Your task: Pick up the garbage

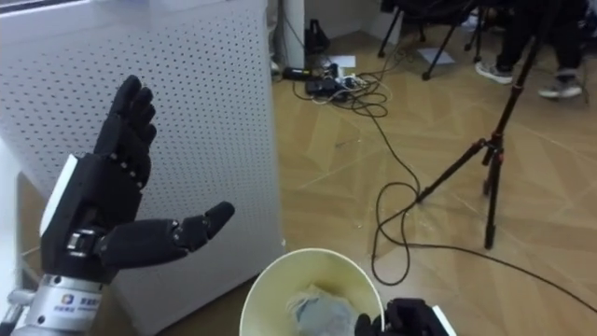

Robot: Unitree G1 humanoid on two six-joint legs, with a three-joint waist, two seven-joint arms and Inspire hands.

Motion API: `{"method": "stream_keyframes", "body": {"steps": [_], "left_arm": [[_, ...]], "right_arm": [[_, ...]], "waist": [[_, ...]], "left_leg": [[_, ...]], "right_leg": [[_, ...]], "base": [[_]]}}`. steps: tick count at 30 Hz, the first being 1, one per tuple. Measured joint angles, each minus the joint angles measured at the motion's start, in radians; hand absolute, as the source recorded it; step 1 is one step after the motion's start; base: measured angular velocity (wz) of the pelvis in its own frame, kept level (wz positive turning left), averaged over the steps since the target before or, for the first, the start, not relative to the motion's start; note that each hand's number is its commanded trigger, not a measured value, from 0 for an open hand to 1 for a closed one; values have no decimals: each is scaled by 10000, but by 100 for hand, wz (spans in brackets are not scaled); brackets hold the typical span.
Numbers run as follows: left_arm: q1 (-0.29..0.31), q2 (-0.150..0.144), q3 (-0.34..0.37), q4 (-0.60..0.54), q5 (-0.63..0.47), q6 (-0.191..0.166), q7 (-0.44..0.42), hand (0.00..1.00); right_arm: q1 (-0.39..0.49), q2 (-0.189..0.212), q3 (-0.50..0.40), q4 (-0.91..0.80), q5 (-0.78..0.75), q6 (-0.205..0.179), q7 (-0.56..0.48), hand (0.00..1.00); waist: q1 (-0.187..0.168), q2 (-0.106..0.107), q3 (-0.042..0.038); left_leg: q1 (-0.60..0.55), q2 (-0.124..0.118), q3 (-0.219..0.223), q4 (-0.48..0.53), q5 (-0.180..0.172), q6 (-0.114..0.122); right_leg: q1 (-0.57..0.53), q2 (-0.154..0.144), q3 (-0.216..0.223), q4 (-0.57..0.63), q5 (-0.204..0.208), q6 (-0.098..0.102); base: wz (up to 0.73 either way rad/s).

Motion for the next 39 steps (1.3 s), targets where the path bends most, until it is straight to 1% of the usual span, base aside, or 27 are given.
{"method": "stream_keyframes", "body": {"steps": [1,2,3,4,5,6,7,8,9,10,11,12,13,14,15,16,17,18,19,20,21,24,31,34,36,38,39], "left_arm": [[-7,27,-4,0,0,0,-11,0],[-15,49,-27,0,7,-11,-50,0],[-70,59,-30,1,9,-23,-135,0],[-132,78,-27,5,-5,-28,-164,0],[-275,87,-25,94,-43,-30,-168,0],[-354,110,-16,108,-87,-30,-143,0],[-403,116,-18,108,-154,-31,-131,0],[-485,135,-3,108,-165,-33,-115,0],[-530,157,-7,103,-156,-35,-98,0],[-558,169,-12,102,-143,-36,-73,0],[-647,202,-11,99,-130,-37,55,0],[-759,258,-8,100,-148,-37,216,0],[-788,269,-2,93,-158,-37,287,0],[-797,262,-11,30,-155,-52,420,0],[-842,243,-28,39,-151,-73,476,0],[-851,239,-30,39,-151,-74,467,0],[-856,233,-24,41,-151,-74,484,0],[-858,225,-48,47,-147,-67,507,0],[-838,189,-67,54,-126,-59,512,0],[-812,151,-54,27,65,-57,541,0],[-814,223,-24,-5,299,-58,632,0],[-747,270,14,-86,805,-9,749,0],[-708,224,378,-542,1823,36,932,0],[-531,227,420,-867,2140,35,1188,0],[-524,244,421,-1154,2515,34,1241,0],[-527,244,422,-1419,2605,28,1412,0],[-527,245,421,-1502,2586,26,1532,0]], "right_arm": [[1,-11,-2,0,35,1,-41,100],[-1,-32,-34,0,48,1,-102,100],[-7,-42,-45,-2,48,1,-161,100],[-24,-46,-46,-3,70,0,-174,100],[-58,-60,-39,0,110,0,-195,100],[-29,-24,-41,-5,115,0,-220,100],[-23,-23,-44,-4,115,0,-220,100],[-24,2,-43,-12,91,0,-217,100],[-33,42,-27,-25,16,0,-265,100],[-38,74,-20,-29,3,-1,-295,100],[-74,128,-23,-36,25,-7,-342,100],[-112,131,-22,-44,49,-10,-330,100],[-113,127,-25,-60,56,-10,-315,100],[-113,130,-24,-121,54,-10,-317,100],[-114,125,-22,-172,40,-10,-326,100],[-114,127,-22,-173,26,-10,-323,100],[-114,135,-20,-173,-7,-10,-321,100],[-110,139,-20,-176,-4,-10,-350,100],[-96,126,-24,-173,-31,-10,-391,100],[-113,134,-25,-174,-117,-10,-460,100],[-182,133,-24,-177,-193,-11,-492,100],[-278,79,-64,-319,-191,-15,-500,100],[-385,48,-105,-773,-242,-37,-515,100],[-381,26,-110,-805,-219,-199,-562,100],[-382,-40,-117,-805,-234,-337,-652,100],[-380,-70,-121,-796,-235,-430,-650,100],[-380,-69,-121,-795,-237,-452,-620,100]], "waist": [[4,-35,-8],[4,-86,-25],[6,-158,-42],[12,-208,-44],[7,-215,-28],[-48,-214,-32],[-107,-209,-28],[-186,-211,-27],[-151,-168,-46],[-111,-118,-39],[-81,5,-16],[-120,51,22],[-161,83,28],[-260,143,31],[-358,186,44],[-413,215,46],[-523,245,35],[-566,255,38],[-626,316,10],[-629,399,-38],[-528,419,-49],[-468,418,-50],[-434,410,-52],[-467,406,-55],[-511,357,-84],[-494,329,-91],[-489,328,-93]], "left_leg": [[-7,-92,-6,186,-38,95],[-4,-278,3,558,-269,419],[31,-516,-2,783,-537,776],[29,-646,-14,901,-686,935],[31,-814,-24,1263,-1092,1146],[121,-973,-14,1608,-1442,1255],[194,-1046,-19,1769,-1617,1309],[416,-1156,-14,1984,-1908,1401],[653,-1170,-26,2056,-2191,1449],[782,-1167,-78,2049,-2293,1459],[999,-1099,-191,2008,-2434,1455],[1214,-1094,-290,1811,-2453,1454],[1315,-1087,-346,1706,-2419,1428],[1493,-1066,-466,1549,-2395,1419],[1653,-1046,-627,1400,-2404,1403],[1721,-1037,-765,1352,-2424,1370],[1843,-1026,-1022,1222,-2456,1312],[1971,-1007,-1198,1104,-2481,1245],[2018,-953,-1318,1078,-2479,1192],[2173,-843,-1481,785,-2464,1087],[2359,-732,-1524,502,-2414,1004],[2761,-527,-1539,50,-2376,941],[3617,-345,-1526,-836,-2268,763],[3687,-315,-1549,-857,-2267,761],[3726,-287,-1537,-845,-2267,761],[3729,-249,-1546,-851,-2266,759],[3772,-231,-1656,-849,-2264,756]], "right_leg": [[68,-144,5,42,-114,64],[268,-442,-90,39,-296,215],[431,-646,-217,88,-413,401],[442,-790,-266,274,-468,493],[258,-1034,-452,1193,-499,524],[-50,-1336,-568,2530,-307,638],[-254,-1469,-536,3212,-76,706],[-663,-1695,-455,4426,589,736],[-1082,-1721,-168,5382,1468,670],[-1217,-1710,-131,5679,1815,689],[-1528,-1646,-135,5962,1839,657],[-1959,-1626,-243,5879,1598,656],[-2146,-1566,-260,5654,1459,623],[-2450,-1393,-246,4908,1250,577],[-2583,-1171,-254,3722,1206,542],[-2581,-1036,-235,3013,1217,522],[-2447,-770,-234,1501,1362,422],[-2367,-560,-259,345,2043,325],[-2251,-445,-258,135,2378,236],[-1957,-299,-413,-320,2497,155],[-1738,-157,-480,-702,2577,89],[-1243,63,-550,-1301,2597,55],[-393,267,-574,-2132,2585,36],[-105,251,-878,-2324,2582,31],[96,241,-1104,-2477,2582,31],[103,255,-1185,-2437,2582,31],[109,252,-1370,-2323,2580,31]], "base": [[-10],[-4],[0],[4],[12],[19],[31],[12],[0],[-15],[0],[8],[24],[34],[38],[47],[50],[54],[38],[19],[6],[3],[2],[22],[46],[38],[30]]}}
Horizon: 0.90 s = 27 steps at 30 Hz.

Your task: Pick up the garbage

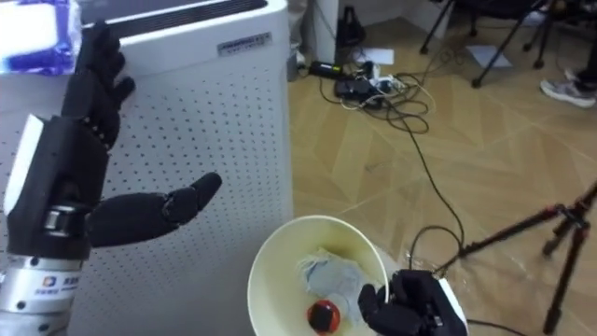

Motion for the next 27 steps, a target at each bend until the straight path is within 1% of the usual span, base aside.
{"method": "stream_keyframes", "body": {"steps": [1,2,3,4,5,6,7,8,9,10,11,12,13,14,15,16,17,18,19,20,22,24,27], "left_arm": [[0,1,-2,-27,-9,-1,45,0],[-2,2,-8,-32,-11,-3,103,0],[-4,4,-18,-32,-13,-18,115,0],[0,9,-18,-35,9,-40,117,0],[-5,69,-25,-62,100,-60,118,0],[-67,168,-86,-79,98,-69,81,0],[-94,188,-144,-121,99,-74,70,0],[-253,201,-348,-268,99,-87,72,0],[-187,234,-486,-336,209,-246,116,0],[-144,245,-492,-342,273,-282,126,0],[-104,341,-476,-341,417,-283,180,0],[-132,460,-446,-341,428,-284,268,0],[-151,474,-442,-341,424,-284,276,0],[-176,453,-466,-342,415,-289,257,0],[-177,461,-474,-342,415,-293,192,0],[-175,466,-468,-342,416,-294,172,0],[-176,467,-457,-358,413,-294,79,0],[-177,469,-474,-422,423,-311,-10,0],[-186,469,-482,-438,442,-365,-41,0],[-201,471,-482,-462,521,-499,-133,0],[-203,474,-494,-510,615,-640,-282,0],[-208,489,-533,-549,628,-669,-476,0],[-225,488,-788,-591,643,-670,-718,0]], "right_arm": [[1,0,1,1,-20,-5,13,100],[1,3,22,6,-94,-6,73,100],[0,9,62,1,-208,-53,134,100],[-2,13,70,1,-260,-103,166,100],[-22,9,80,3,-332,-176,204,100],[-25,31,65,30,-329,-225,168,100],[-14,30,38,42,-325,-240,106,100],[-20,-26,-209,89,-325,-261,59,100],[47,24,-420,153,-400,-242,15,100],[56,-16,-413,157,-530,-209,34,100],[120,-46,-410,144,-818,-197,183,100],[119,-46,-393,127,-884,-197,346,100],[122,-54,-370,121,-923,-198,430,100],[123,-88,-301,113,-946,-198,532,100],[123,-102,-299,100,-941,-198,574,100],[124,-110,-299,86,-940,-199,598,100],[130,-116,-299,82,-938,-198,698,100],[130,-114,-298,79,-935,-198,818,100],[129,-113,-297,76,-935,-198,878,100],[126,-119,-291,67,-934,-198,988,100],[120,-171,-225,66,-928,-198,1105,100],[77,-171,-123,54,-921,-199,1148,100],[77,-148,0,55,-936,-199,1122,100]], "waist": [[1,3,2],[-16,-3,-1],[-25,-45,-22],[-22,-70,-42],[-31,-117,-26],[-88,-403,151],[-95,-403,122],[-153,-280,56],[19,-333,48],[127,-320,67],[292,-292,77],[281,-253,97],[248,-193,98],[192,-58,64],[96,144,57],[36,233,53],[-41,376,-11],[-100,445,-55],[-118,453,-60],[-131,427,-52],[-205,379,-21],[-292,312,11],[-305,269,39]], "left_leg": [[40,9,-103,-1,3,-4],[145,12,-348,-1,5,-8],[199,-1,-532,-2,2,-12],[190,-1,-498,-3,-13,-124],[27,-13,-159,212,-51,-356],[-618,-31,813,1124,-361,-755],[-962,35,1181,975,-420,-927],[-1698,404,1425,221,339,-800],[-1757,509,1829,340,640,-301],[-1678,507,1839,322,641,-299],[-1544,512,1854,322,640,-300],[-1461,498,1850,322,635,-305],[-1443,491,1833,322,625,-321],[-1412,497,1827,270,609,-347],[-1350,516,1824,179,635,-384],[-1317,518,1819,157,649,-397],[-1217,514,1820,26,712,-427],[-1050,499,1821,-167,787,-463],[-949,495,1822,-264,822,-484],[-784,496,1833,-417,899,-530],[-590,499,1836,-579,981,-576],[-547,513,1837,-628,1016,-607],[-548,515,1844,-646,1018,-612]], "right_leg": [[-13,-1,-64,111,-8,-4],[-40,7,-219,215,-58,-42],[85,3,-302,121,-65,-78],[273,0,-324,21,-36,-104],[552,-46,-244,-393,-1,-140],[813,-238,304,-732,11,-152],[846,-263,688,-832,10,-152],[697,-231,891,-759,-117,28],[616,-328,882,-546,-404,338],[588,-348,773,-531,-403,367],[640,-433,540,-743,-301,426],[631,-512,391,-1073,-127,419],[653,-507,294,-1131,-77,388],[752,-457,196,-1202,-46,343],[798,-380,164,-1149,-15,302],[823,-372,157,-1146,-13,298],[849,-370,158,-1131,-4,284],[913,-366,156,-1128,-3,281],[919,-358,156,-1126,-4,280],[981,-345,150,-1120,-5,277],[1099,-329,141,-1142,-32,231],[1112,-311,137,-1143,-66,176],[1105,-307,134,-1145,-82,150]], "base": [[26],[18],[15],[22],[50],[65],[92],[72],[54],[0],[-18],[-16],[-7],[-3],[-3],[-6],[-4],[-6],[-9],[-6],[-3],[0],[0]]}}
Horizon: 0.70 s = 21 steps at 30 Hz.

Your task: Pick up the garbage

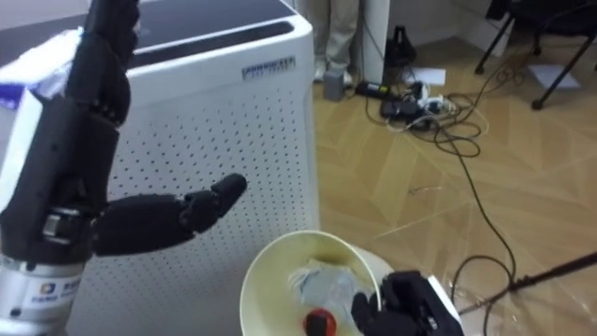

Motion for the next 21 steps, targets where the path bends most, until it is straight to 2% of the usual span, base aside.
{"method": "stream_keyframes", "body": {"steps": [5,13,16,19,21], "left_arm": [[-3,1,-127,-11,0,-6,-461,0],[-45,26,-440,-14,56,-6,-640,0],[-82,-59,-420,-84,491,-6,-586,0],[-106,-72,-146,-451,1428,-40,-389,0],[-130,-76,339,-493,2257,-296,41,0]], "right_arm": [[-48,17,381,0,1,0,40,100],[-99,4,729,9,-6,1,174,100],[-98,-21,733,8,-15,1,143,100],[-99,-63,725,5,-7,1,182,100],[-98,-81,709,-1,-83,1,251,100]], "waist": [[-1,-180,107],[-10,-146,72],[59,-106,45],[76,-59,16],[75,8,-28]], "left_leg": [[-55,-4,14,-44,-4,-1],[-87,-14,63,-82,-28,24],[-77,-3,105,-74,-30,21],[-61,3,85,-55,-32,19],[15,5,93,-68,-32,19]], "right_leg": [[-50,-1,-4,-23,0,0],[-42,-25,-94,-16,2,3],[-54,-19,-89,-11,3,3],[-44,-18,-92,-11,3,2],[-33,-16,-82,-11,3,2]], "base": [[0],[1],[-2],[0],[-2]]}}
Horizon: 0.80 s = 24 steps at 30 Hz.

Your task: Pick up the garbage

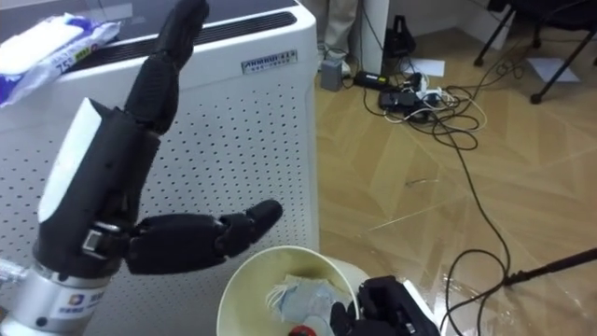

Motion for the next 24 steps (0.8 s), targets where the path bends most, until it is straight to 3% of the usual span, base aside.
{"method": "stream_keyframes", "body": {"steps": [4,8,12,17,24], "left_arm": [[-24,9,843,-12,1152,-111,844,0],[-40,82,1756,-516,2742,-134,1817,0],[-348,454,2633,-713,3654,-330,3059,0],[-409,553,2950,-723,4178,-342,4164,0],[-406,882,2971,-813,4382,-258,4841,0]], "right_arm": [[34,-36,-177,1,-174,1,57,100],[261,-173,-373,1,-186,3,29,100],[448,-168,-451,2,-184,12,-34,100],[449,-169,-503,2,-185,224,9,100],[447,-174,-552,0,-184,393,1,100]], "waist": [[170,116,-49],[558,179,-82],[810,279,-34],[940,394,6],[1078,360,13]], "left_leg": [[124,3,29,-36,2,-6],[139,0,-1,-32,7,-14],[271,-4,-28,-42,1,-21],[278,-10,-32,-42,0,-21],[177,-45,-84,-51,-2,-17]], "right_leg": [[86,-5,-22,5,1,-2],[102,-5,-44,8,4,-7],[255,-2,-55,-5,4,-7],[264,-3,-48,-17,3,-7],[206,-18,-89,-57,-12,9]], "base": [[-5],[0],[1],[0],[3]]}}
